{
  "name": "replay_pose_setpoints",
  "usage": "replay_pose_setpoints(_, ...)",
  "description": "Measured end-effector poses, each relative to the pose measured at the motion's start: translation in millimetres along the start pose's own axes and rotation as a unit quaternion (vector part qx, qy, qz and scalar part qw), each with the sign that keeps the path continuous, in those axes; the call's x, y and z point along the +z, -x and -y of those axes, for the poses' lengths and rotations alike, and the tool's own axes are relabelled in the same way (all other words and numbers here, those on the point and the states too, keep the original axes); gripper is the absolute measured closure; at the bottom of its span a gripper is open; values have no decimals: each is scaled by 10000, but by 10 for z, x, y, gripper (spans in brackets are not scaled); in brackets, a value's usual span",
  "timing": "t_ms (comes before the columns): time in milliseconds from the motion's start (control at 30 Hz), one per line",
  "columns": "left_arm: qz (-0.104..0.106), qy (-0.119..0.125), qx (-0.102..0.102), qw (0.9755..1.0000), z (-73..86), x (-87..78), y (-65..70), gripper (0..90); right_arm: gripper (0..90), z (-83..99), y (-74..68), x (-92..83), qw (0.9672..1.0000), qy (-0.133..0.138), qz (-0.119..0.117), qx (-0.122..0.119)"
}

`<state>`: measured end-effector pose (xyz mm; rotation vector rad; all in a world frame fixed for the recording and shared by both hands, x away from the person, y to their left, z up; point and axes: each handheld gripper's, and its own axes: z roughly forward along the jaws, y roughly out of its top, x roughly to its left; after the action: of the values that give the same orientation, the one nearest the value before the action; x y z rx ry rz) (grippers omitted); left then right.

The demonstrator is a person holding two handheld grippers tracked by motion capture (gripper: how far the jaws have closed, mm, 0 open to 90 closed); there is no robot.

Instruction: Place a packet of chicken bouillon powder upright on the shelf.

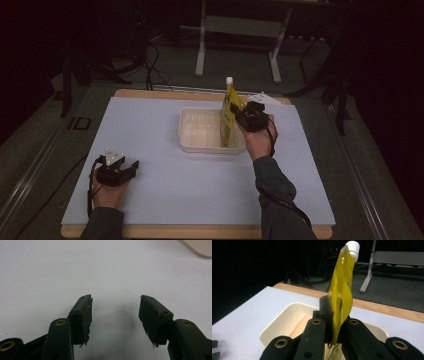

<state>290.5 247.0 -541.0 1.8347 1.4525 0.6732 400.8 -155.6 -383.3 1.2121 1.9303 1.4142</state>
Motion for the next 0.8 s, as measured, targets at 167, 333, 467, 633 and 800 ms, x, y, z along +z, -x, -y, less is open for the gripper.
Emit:
replay_pose_setpoints(167, -3, 4, 4, 10000, 0, 1, 2, 436, 900, 47, 11, 9, 10000, 3, 5, 37)
replay_pose_setpoints(333, -8, 2, 10, 10000, 0, 1, 2, 436, 900, 76, 13, 21, 10000, -13, -7, 40)
replay_pose_setpoints(467, 0, 0, 0, 10000, 0, 1, 2, 436, 900, 96, 4, 30, 9999, -8, 5, 112)
replay_pose_setpoints(633, 1, -1, 8, 10000, 0, 0, 2, 435, 900, 144, 2, 54, 9997, 8, 34, 238)
replay_pose_setpoints(800, 4, -5, 6, 10000, 0, 1, 1, 435, 900, 183, 12, 80, 9994, -14, 60, 328)
